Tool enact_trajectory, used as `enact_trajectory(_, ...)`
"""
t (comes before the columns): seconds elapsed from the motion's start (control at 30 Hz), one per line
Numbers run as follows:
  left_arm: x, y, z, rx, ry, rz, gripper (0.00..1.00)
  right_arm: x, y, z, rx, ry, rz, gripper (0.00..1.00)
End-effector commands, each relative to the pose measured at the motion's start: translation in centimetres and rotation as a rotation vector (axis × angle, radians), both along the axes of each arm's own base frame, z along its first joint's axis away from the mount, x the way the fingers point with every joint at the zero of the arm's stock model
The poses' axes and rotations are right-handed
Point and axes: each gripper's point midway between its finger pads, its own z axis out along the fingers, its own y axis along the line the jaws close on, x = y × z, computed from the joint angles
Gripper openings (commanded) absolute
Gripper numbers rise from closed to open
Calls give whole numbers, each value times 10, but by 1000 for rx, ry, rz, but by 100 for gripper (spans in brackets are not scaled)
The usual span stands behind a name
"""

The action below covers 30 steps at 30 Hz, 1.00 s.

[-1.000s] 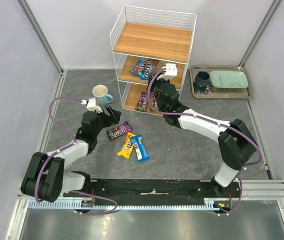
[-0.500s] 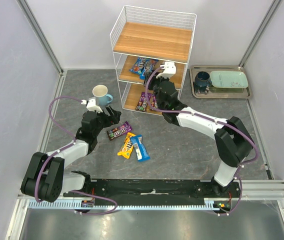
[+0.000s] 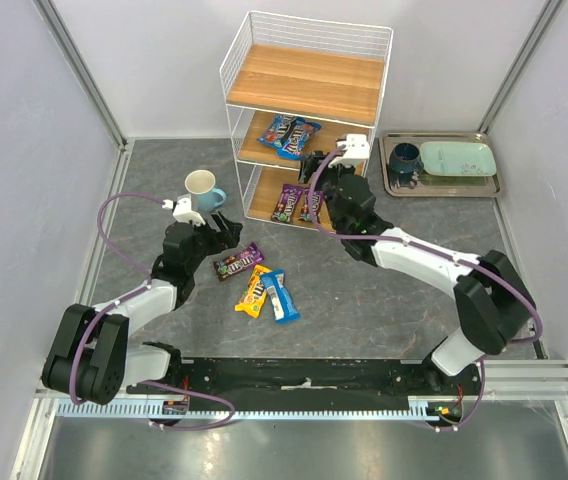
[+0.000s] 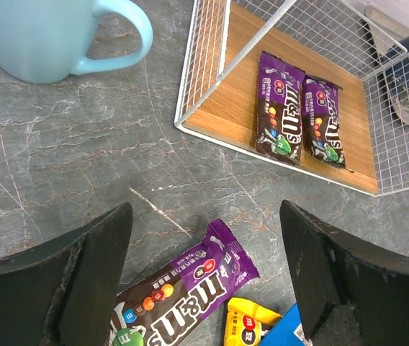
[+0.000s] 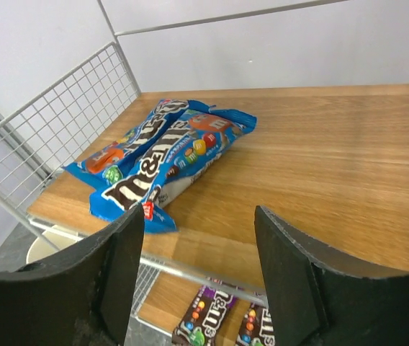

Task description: Place and organize the candy bags onto the shelf

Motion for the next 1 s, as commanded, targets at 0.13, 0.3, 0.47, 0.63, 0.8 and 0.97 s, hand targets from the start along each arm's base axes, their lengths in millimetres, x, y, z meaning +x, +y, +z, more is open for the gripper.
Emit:
enact_trajectory(0.13, 6, -1, 15, -33, -46, 16, 90, -57, -1, 45, -25, -50, 217, 70)
enact_trajectory(0.3, 6, 0, 15, -32, -48, 18, 90, -107, 18, 11, -100, 65, 386, 67)
enact_trajectory(0.47, 7, 0, 15, -31, -47, 19, 90, -168, 42, -62, -217, 247, 444, 66)
enact_trajectory(0.63, 7, 1, 15, -29, -46, 25, 90, -217, 61, -138, -412, 394, 460, 70)
enact_trajectory(0.8, 7, 1, 15, -29, -46, 25, 90, -241, 67, -187, -508, 484, 466, 74)
enact_trajectory(0.97, 7, 0, 13, -28, -41, 22, 90, -264, 80, -217, -609, 527, 473, 74)
